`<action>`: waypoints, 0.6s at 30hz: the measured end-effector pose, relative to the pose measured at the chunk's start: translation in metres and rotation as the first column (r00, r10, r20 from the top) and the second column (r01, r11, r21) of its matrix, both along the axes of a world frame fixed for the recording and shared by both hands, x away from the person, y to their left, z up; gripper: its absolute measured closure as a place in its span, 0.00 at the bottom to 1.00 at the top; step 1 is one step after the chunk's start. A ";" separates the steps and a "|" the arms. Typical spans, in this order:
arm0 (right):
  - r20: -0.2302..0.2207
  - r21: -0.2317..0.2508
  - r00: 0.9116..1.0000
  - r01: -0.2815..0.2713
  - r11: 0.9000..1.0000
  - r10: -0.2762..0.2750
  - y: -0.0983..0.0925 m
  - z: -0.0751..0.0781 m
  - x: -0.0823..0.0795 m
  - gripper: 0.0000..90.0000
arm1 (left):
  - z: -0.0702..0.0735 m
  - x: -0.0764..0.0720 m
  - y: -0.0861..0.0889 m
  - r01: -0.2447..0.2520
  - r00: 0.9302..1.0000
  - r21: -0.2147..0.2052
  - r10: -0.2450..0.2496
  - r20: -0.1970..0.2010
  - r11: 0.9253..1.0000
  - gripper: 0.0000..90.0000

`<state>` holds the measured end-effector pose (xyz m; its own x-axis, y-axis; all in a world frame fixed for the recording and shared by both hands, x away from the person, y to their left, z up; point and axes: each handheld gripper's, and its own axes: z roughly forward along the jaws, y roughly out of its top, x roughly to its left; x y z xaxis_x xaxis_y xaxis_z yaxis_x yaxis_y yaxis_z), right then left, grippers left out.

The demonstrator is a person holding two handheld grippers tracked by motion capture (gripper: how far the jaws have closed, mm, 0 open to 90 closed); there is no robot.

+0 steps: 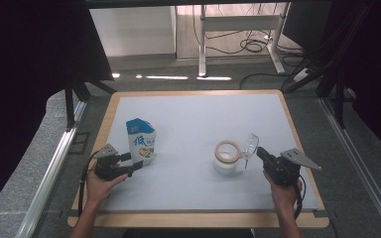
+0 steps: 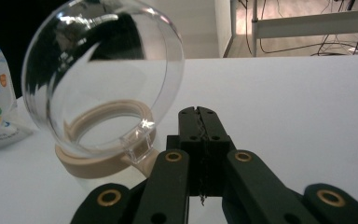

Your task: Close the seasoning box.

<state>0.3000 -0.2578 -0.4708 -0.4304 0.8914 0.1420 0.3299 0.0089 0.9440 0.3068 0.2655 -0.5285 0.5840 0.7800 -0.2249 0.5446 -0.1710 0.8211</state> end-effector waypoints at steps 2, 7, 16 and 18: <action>0.008 0.002 1.000 -0.009 1.000 0.009 0.002 0.002 0.001 1.00 | 0.000 -0.001 0.000 0.000 1.000 0.000 0.000 -0.001 1.000 0.37; 0.019 -0.001 1.000 -0.025 1.000 0.025 0.009 0.005 0.004 1.00 | 0.001 -0.001 0.000 0.001 1.000 -0.003 -0.001 0.001 1.000 0.37; 0.023 -0.014 0.999 -0.034 0.999 0.035 0.016 0.007 0.005 1.00 | 0.001 -0.002 0.000 0.004 1.000 -0.001 -0.004 0.002 1.000 0.37; 0.024 -0.013 0.999 -0.037 0.999 0.037 0.017 0.007 0.005 1.00 | 0.001 -0.002 0.000 0.004 1.000 -0.001 -0.004 0.002 1.000 0.37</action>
<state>0.3050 -0.2403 -0.4637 -0.4661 0.8766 0.1197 0.3058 0.0326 0.9515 0.3051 0.2654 -0.5274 0.5875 0.7773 -0.2249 0.5424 -0.1721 0.8223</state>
